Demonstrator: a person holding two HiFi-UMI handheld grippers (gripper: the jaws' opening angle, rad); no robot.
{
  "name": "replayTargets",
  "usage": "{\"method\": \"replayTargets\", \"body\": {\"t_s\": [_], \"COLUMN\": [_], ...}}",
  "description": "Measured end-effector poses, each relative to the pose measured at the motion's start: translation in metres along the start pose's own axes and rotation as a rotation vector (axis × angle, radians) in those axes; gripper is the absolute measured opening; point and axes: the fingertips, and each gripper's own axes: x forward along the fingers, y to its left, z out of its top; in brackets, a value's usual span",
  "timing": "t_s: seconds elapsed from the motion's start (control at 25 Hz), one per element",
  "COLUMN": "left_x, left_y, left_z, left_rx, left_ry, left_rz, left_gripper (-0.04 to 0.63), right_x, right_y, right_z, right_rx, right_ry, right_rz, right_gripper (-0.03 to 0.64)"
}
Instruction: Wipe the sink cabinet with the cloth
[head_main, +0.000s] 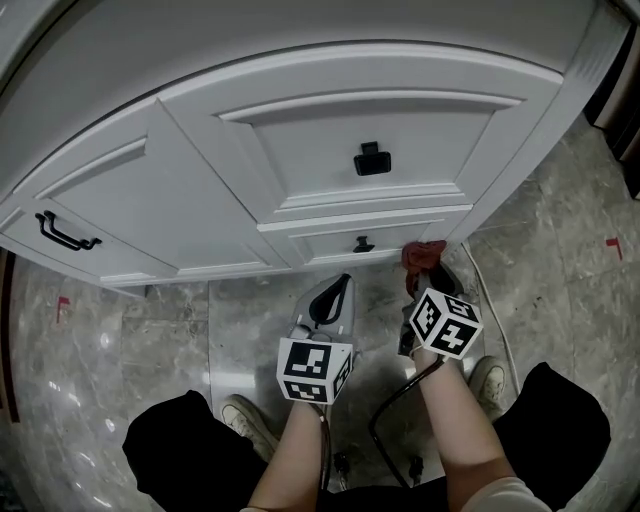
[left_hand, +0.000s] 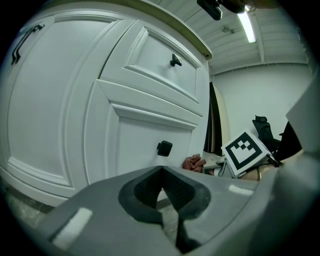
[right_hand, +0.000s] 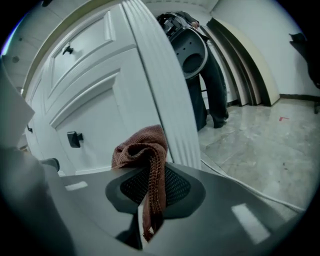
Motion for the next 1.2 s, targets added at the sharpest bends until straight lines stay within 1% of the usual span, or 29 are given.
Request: {"method": "replayTargets", "body": {"t_s": [0.08, 0.16, 0.24, 0.32, 0.44, 0.6, 0.72, 0.8, 0.92, 1.04, 1.2], "left_x": [0.001, 0.0, -0.004, -0.011, -0.027, -0.053, -0.082, -0.103, -0.135, -0.164, -0.191], "left_y": [0.001, 0.002, 0.003, 0.008, 0.011, -0.002, -0.015, -0.021, -0.03, -0.037, -0.05], "left_z": [0.003, 0.005, 0.007, 0.015, 0.035, 0.065, 0.083, 0.092, 0.101, 0.105, 0.111], "left_rx": [-0.006, 0.003, 0.008, -0.001, -0.002, 0.063, 0.084, 0.088, 0.095, 0.099, 0.093], "left_ry": [-0.011, -0.012, -0.01, -0.026, -0.077, -0.134, -0.18, -0.209, -0.24, -0.255, -0.271], "left_rz": [0.009, 0.011, 0.014, 0.027, 0.047, 0.051, 0.053, 0.065, 0.084, 0.096, 0.096], "left_gripper": [0.0, 0.0, 0.0, 0.0, 0.0, 0.0, 0.0, 0.0, 0.0, 0.0, 0.0], "right_x": [-0.003, -0.009, -0.018, -0.026, -0.043, -0.078, -0.113, -0.135, -0.164, -0.191, -0.229], "right_y": [-0.021, -0.038, -0.045, -0.039, -0.011, 0.04, 0.066, 0.074, 0.081, 0.087, 0.094], "right_z": [0.004, 0.014, 0.025, 0.038, 0.058, 0.087, 0.097, 0.096, 0.085, 0.077, 0.073], "right_rx": [0.059, 0.08, 0.082, 0.069, 0.008, -0.108, -0.175, -0.2, -0.24, -0.275, -0.339], "right_ry": [0.006, -0.011, -0.035, -0.061, -0.106, -0.21, -0.273, -0.293, -0.296, -0.298, -0.326], "right_rz": [-0.054, -0.088, -0.093, -0.07, -0.011, 0.078, 0.123, 0.137, 0.151, 0.166, 0.187], "right_gripper": [0.086, 0.086, 0.086, 0.087, 0.087, 0.087, 0.087, 0.089, 0.089, 0.089, 0.089]}}
